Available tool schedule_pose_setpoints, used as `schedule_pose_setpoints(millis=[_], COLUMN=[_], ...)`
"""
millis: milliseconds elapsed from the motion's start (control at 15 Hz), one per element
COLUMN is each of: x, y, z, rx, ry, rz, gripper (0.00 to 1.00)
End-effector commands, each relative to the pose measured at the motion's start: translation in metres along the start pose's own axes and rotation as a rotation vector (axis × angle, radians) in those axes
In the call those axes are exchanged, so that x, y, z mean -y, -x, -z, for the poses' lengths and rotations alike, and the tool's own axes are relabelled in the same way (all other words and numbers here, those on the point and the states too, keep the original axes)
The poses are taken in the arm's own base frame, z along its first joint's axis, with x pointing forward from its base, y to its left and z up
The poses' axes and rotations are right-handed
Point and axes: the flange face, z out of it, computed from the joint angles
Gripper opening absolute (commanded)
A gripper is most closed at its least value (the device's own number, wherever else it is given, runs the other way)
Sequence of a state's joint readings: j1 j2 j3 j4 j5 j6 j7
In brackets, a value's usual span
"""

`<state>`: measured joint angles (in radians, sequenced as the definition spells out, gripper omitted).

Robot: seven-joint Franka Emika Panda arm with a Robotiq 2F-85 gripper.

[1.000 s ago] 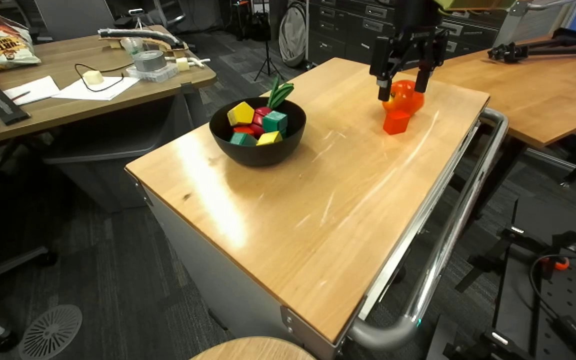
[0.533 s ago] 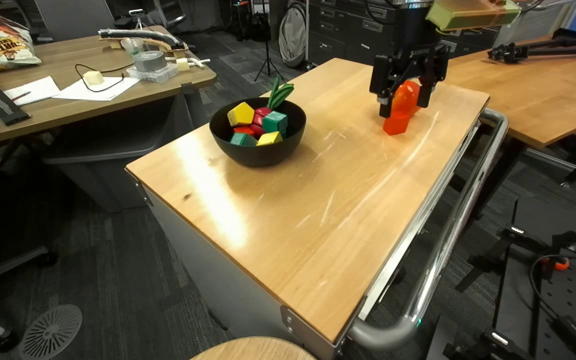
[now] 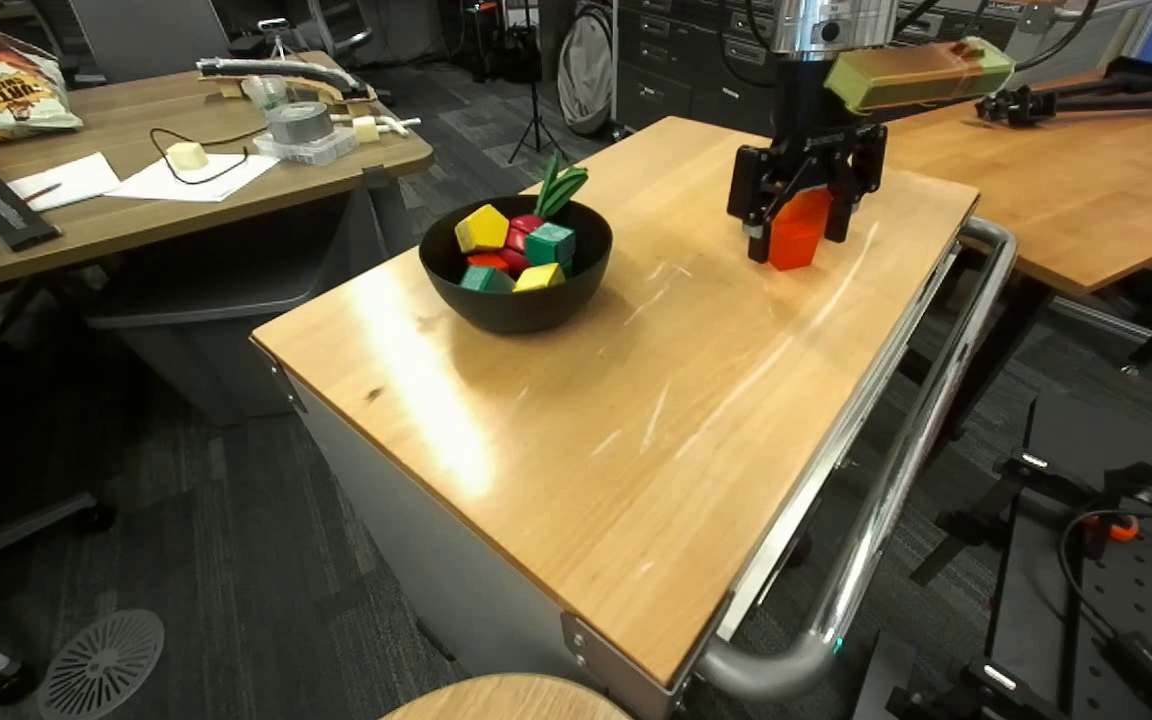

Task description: Put all the colored objects on the table in the bowl except the apple- move it backward

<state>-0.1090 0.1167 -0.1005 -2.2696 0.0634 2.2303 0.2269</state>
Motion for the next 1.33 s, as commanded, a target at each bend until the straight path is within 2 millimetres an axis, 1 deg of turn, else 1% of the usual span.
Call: schedule_pose_setpoints(millis=[0,67,133,200,333,533,600,667,733,800,933,1000,1133,1200,1267], x=[0.002,0.002,0.002,0.002,0.001,-0.006,-0.007,-0.005,-0.003,0.004,0.023,0.033,0.065,0.087,0.106], y=[-0.011,-0.013,-0.014,-0.015,-0.014,-0.012,-0.012,-0.01,-0.009,-0.003,0.01,0.015,0.031,0.038,0.042], z=[-0.002,-0.003,-0.005,-0.006,-0.008,-0.003,0.0,0.007,0.017,0.037,0.08,0.096,0.136,0.153,0.162], rx=[-0.071,-0.082,-0.091,-0.095,-0.09,-0.092,-0.098,-0.117,-0.154,-0.221,-0.298,-0.333,-0.411,-0.446,-0.481], ry=[-0.022,-0.024,-0.023,-0.024,-0.022,-0.018,-0.021,-0.034,-0.035,-0.042,-0.016,-0.003,0.012,0.007,0.004], rz=[-0.032,-0.034,-0.034,-0.033,-0.029,-0.028,-0.028,-0.017,-0.001,0.038,0.095,0.134,0.226,0.28,0.329], gripper=[0.75,0.74,0.68,0.58,0.42,0.22,0.17,0.17,0.17,0.17,0.17,0.17,0.17,0.17,0.17])
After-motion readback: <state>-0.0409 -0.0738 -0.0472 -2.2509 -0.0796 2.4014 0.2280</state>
